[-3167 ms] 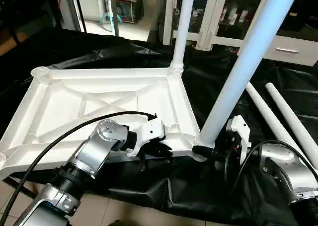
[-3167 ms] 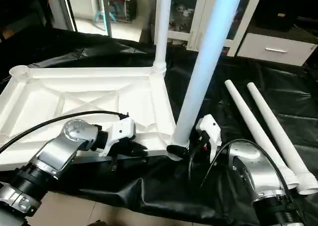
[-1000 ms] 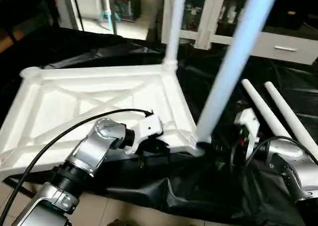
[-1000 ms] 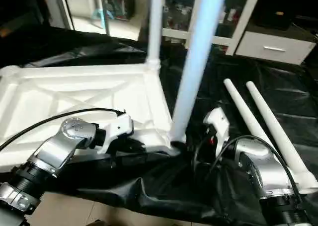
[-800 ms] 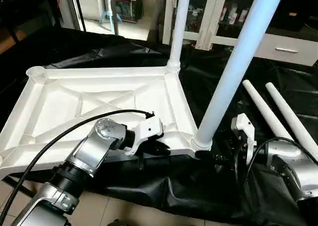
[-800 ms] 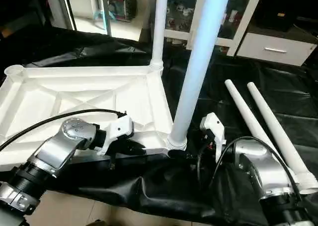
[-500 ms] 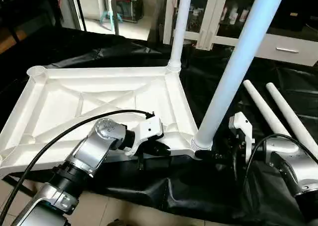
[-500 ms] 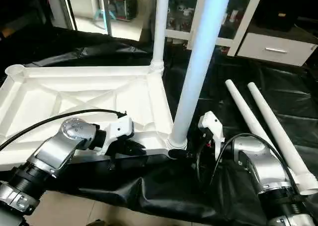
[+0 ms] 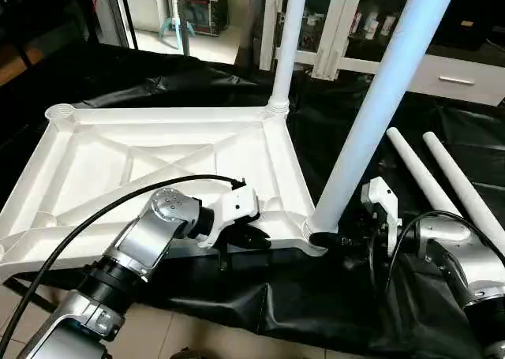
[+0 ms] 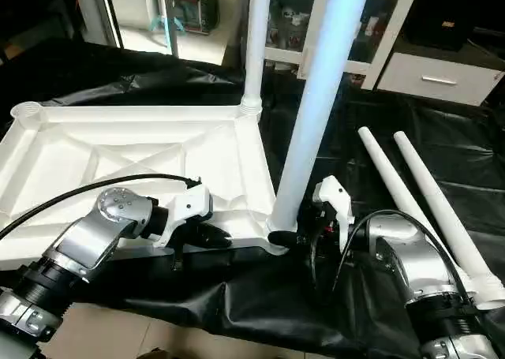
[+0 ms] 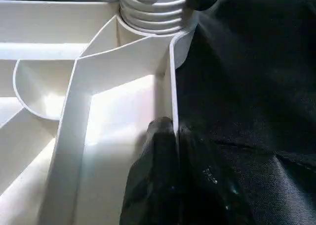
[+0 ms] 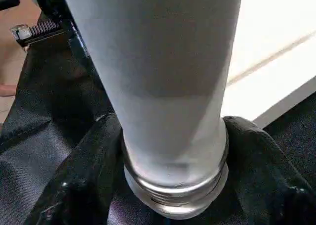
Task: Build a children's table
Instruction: Rotate leg to tighten
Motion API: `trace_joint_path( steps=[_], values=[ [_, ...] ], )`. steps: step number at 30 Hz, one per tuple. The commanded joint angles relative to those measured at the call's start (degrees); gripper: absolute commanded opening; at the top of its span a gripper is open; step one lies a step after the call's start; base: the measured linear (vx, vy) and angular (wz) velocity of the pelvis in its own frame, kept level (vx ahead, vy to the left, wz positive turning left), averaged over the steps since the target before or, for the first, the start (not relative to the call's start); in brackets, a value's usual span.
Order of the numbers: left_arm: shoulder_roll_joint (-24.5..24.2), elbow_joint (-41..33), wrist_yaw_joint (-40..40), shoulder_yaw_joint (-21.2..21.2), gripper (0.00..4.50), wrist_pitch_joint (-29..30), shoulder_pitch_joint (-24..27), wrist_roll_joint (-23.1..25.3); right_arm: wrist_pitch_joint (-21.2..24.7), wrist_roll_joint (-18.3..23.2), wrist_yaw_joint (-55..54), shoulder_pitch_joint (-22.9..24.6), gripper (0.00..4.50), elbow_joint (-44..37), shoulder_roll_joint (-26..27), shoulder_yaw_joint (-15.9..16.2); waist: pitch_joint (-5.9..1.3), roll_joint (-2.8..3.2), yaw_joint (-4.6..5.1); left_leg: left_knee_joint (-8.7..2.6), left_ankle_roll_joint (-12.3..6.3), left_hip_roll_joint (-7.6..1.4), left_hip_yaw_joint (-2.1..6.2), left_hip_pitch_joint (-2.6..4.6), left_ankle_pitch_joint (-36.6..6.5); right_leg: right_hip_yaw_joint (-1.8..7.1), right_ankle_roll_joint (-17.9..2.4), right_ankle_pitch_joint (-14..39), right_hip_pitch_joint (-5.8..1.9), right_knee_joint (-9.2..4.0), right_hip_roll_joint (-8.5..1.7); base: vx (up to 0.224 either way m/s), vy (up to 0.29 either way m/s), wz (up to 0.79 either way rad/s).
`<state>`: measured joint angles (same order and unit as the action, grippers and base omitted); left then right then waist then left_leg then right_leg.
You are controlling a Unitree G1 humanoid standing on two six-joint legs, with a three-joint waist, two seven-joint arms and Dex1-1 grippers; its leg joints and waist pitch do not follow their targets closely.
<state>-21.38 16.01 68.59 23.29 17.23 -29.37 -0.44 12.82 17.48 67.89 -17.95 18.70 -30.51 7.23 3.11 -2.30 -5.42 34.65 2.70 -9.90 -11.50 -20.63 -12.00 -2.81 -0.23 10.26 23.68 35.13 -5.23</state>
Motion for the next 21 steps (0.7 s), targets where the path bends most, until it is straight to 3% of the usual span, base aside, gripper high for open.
trace_joint_path(
  steps=[1, 10, 11, 13, 15, 16, 18, 20, 21],
  values=[
    [1.0, -2.3, 2.1, 1.1, 0.00, -0.7, 0.0, -1.9, -1.2, -0.5, 0.9, 0.0, 2.80, 0.2, 0.0, 0.4, -3.75, -0.60, 0.11, -3.91, -5.22, -3.41, 1.31, 0.53, -6.0, 2.36, -15.5, 7.3, -3.07, -3.42, -3.49, 0.000, 0.000, 0.00],
    [1.0, -1.9, 1.6, 1.1, 0.00, -0.8, 0.1, -1.6, -2.1, -1.2, -1.3, 0.4, 2.71, 0.9, 1.5, 0.2, -3.78, -0.63, 0.18, -3.85, -5.31, -3.36, 1.30, 0.50, -5.9, 2.36, -15.7, 7.0, -3.08, -3.36, -3.48, 0.000, 0.000, 0.00],
    [2.1, -0.2, -0.8, 0.4, 0.00, -0.3, -0.6, -1.1, -3.3, -3.7, -8.3, -0.6, 2.70, 4.0, 3.7, -0.6, -3.68, -0.53, 0.30, -3.93, -4.85, -3.37, 1.30, 0.46, -6.3, 2.36, -15.5, 7.9, -2.93, -3.52, -3.45, 0.000, 0.000, 0.00],
    [2.9, 1.1, -2.6, -0.1, 0.00, -0.3, -1.2, -0.6, -3.5, -5.0, -11.9, -1.0, 2.70, 5.6, 4.8, -0.9, -3.55, -0.46, 0.61, -4.11, -3.87, -3.23, 1.35, 0.41, -7.5, 2.28, -14.9, 10.1, -2.86, -3.80, -3.42, 0.000, 0.000, 0.00],
    [4.8, 3.8, -6.7, -1.3, 0.00, 0.7, -2.7, 0.2, -2.1, -6.5, -19.5, -1.8, 2.70, 8.3, 7.3, -2.0, -3.38, -0.86, 1.06, -4.40, -2.10, -3.25, 1.46, 0.60, -10.3, 2.23, -13.4, 14.7, -2.88, -4.29, -3.40, 0.000, 0.000, 0.00],
    [6.6, 6.3, -11.1, -2.2, 0.00, 1.3, -4.3, 1.4, -0.1, -6.9, -26.2, -2.3, 2.69, 9.6, 9.9, -3.4, -3.10, -0.69, 1.54, -4.71, -0.27, -3.14, 1.67, 0.96, -13.7, 2.19, -11.8, 20.3, -2.59, -4.89, -3.35, 0.000, 0.000, 0.00],
    [8.0, 8.0, -14.6, -3.0, 0.00, 2.0, -5.4, 2.1, 1.0, -7.0, -30.5, -2.7, 2.69, 10.1, 11.9, -4.5, -3.39, -0.70, 1.71, -4.77, 0.72, -3.22, 1.90, 1.12, -14.6, 2.21, -10.7, 21.3, -2.61, -5.05, -3.58, 0.000, 0.000, 0.00],
    [13.3, 12.5, -25.2, -6.5, 0.00, 5.9, -8.8, 2.4, 3.1, -7.7, -44.2, -4.9, 2.69, 12.9, 17.7, -7.7, -3.40, -0.49, 2.18, -4.80, 1.08, -2.99, 1.80, 0.98, -13.5, 2.33, -11.0, 19.0, -2.39, -4.91, -3.35, 0.000, 0.000, 0.00],
    [13.3, 12.5, -25.2, -6.5, 0.00, 5.9, -8.8, 2.4, 3.1, -7.7, -44.2, -4.9, 2.69, 12.9, 17.7, -7.7, -3.40, -0.49, 2.18, -4.80, 1.08, -2.99, 1.80, 0.98, -13.5, 2.33, -11.0, 19.0, -2.39, -4.91, -3.35, 0.000, 0.000, 0.00]
  ],
)
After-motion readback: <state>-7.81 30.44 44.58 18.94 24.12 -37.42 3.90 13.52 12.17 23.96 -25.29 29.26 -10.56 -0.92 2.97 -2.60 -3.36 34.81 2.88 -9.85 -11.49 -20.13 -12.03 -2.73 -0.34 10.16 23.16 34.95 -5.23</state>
